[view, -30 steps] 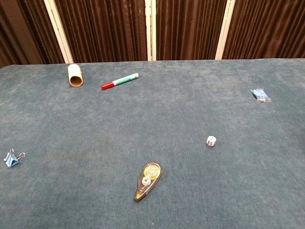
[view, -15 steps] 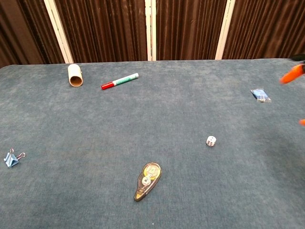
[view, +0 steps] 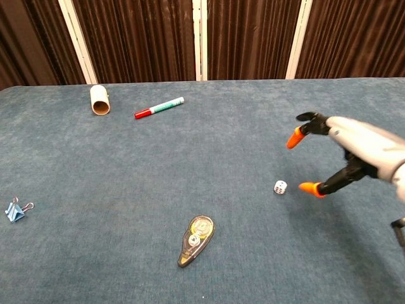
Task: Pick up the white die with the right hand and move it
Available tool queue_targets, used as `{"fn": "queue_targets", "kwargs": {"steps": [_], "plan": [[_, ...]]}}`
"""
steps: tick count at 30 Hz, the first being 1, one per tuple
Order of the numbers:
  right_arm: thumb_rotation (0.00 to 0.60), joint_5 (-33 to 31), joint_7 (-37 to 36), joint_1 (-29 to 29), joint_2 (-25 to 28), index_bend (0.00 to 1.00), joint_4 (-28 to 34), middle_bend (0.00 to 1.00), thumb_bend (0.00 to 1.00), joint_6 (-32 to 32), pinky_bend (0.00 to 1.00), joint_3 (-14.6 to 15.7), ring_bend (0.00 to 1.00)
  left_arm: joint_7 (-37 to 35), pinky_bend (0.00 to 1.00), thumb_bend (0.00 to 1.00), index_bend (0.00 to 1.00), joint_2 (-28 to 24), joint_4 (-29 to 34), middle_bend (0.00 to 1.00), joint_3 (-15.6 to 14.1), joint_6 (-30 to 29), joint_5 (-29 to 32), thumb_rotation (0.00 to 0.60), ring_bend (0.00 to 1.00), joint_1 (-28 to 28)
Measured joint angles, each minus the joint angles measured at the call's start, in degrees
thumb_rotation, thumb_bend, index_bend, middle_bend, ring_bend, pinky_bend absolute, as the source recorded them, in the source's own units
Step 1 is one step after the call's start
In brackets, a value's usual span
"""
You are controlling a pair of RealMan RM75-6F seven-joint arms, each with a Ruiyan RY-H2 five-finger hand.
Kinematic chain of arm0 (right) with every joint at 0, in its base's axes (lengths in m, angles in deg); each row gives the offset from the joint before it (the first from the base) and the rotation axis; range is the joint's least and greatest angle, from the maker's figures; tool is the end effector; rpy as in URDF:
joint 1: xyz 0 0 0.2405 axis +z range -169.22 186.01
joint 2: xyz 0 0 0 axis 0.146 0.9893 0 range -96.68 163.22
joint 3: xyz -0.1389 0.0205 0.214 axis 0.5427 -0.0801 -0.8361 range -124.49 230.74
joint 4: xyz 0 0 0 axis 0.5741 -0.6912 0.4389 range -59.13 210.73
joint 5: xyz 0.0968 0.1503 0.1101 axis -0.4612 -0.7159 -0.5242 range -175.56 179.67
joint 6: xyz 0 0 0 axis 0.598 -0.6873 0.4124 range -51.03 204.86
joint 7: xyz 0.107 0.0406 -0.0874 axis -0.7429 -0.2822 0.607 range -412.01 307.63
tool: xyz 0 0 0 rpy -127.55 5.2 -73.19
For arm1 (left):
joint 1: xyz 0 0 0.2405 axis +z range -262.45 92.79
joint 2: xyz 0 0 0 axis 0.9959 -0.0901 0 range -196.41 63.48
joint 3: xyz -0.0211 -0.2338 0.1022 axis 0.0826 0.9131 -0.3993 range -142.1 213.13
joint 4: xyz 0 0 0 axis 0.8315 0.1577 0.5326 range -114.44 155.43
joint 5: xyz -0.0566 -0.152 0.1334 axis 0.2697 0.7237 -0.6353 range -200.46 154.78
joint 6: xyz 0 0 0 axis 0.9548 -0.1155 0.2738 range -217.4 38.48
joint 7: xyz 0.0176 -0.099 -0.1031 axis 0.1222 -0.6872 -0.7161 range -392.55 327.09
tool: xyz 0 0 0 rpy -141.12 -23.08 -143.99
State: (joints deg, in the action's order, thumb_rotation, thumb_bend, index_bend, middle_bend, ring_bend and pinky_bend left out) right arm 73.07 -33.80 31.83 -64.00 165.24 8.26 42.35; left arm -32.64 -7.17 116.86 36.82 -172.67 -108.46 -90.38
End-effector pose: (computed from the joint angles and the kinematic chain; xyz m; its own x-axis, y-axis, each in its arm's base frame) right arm -0.1788 -0.2667 -0.0294 0.1692 -0.2064 0.9637 -0.9790 -0.1483 0.1401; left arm -0.3062 0.1781 0.1717 0.4110 0.0561 0.9099 0.9116 -0.0146 -0.4109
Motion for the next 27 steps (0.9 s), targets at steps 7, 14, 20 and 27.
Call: {"fn": "queue_targets", "kwargs": {"steps": [7, 14, 20, 27], "plan": [[0.6, -2.3, -0.7, 1.9, -4.5, 0.39, -5.6, 0.07, 0.2, 1.5, 0.0, -1.5, 0.0, 0.1, 0.0, 0.07, 0.0, -0.1, -0.2, 0.0, 0.2, 0.5, 0.9, 0.6, 0.0, 0.0], [0.6, -4.5, -2.1, 2.9, -7.7, 0.39, -10.9, 0.07, 0.2, 3.3, 0.0, -2.1, 0.0, -0.3, 0.0, 0.07, 0.0, -0.1, -0.4, 0.0, 0.4, 0.4, 1.3, 0.6, 0.0, 0.0], [0.6, -5.7, -3.5, 3.6, -9.7, 0.39, -14.3, 0.07, 0.2, 4.7, 0.0, -2.3, 0.0, -0.1, 0.0, 0.07, 0.0, 0.1, -0.6, 0.0, 0.4, 0.7, 1.3, 0.6, 0.0, -0.1], [0.6, -6.7, -4.4, 4.5, -10.9, 0.39, -16.5, 0.07, 0.2, 6.5, 0.0, -2.6, 0.0, 0.0, 0.0, 0.07, 0.0, 0.1, -0.5, 0.0, 0.4, 0.7, 1.3, 0.6, 0.0, -0.1]]}}
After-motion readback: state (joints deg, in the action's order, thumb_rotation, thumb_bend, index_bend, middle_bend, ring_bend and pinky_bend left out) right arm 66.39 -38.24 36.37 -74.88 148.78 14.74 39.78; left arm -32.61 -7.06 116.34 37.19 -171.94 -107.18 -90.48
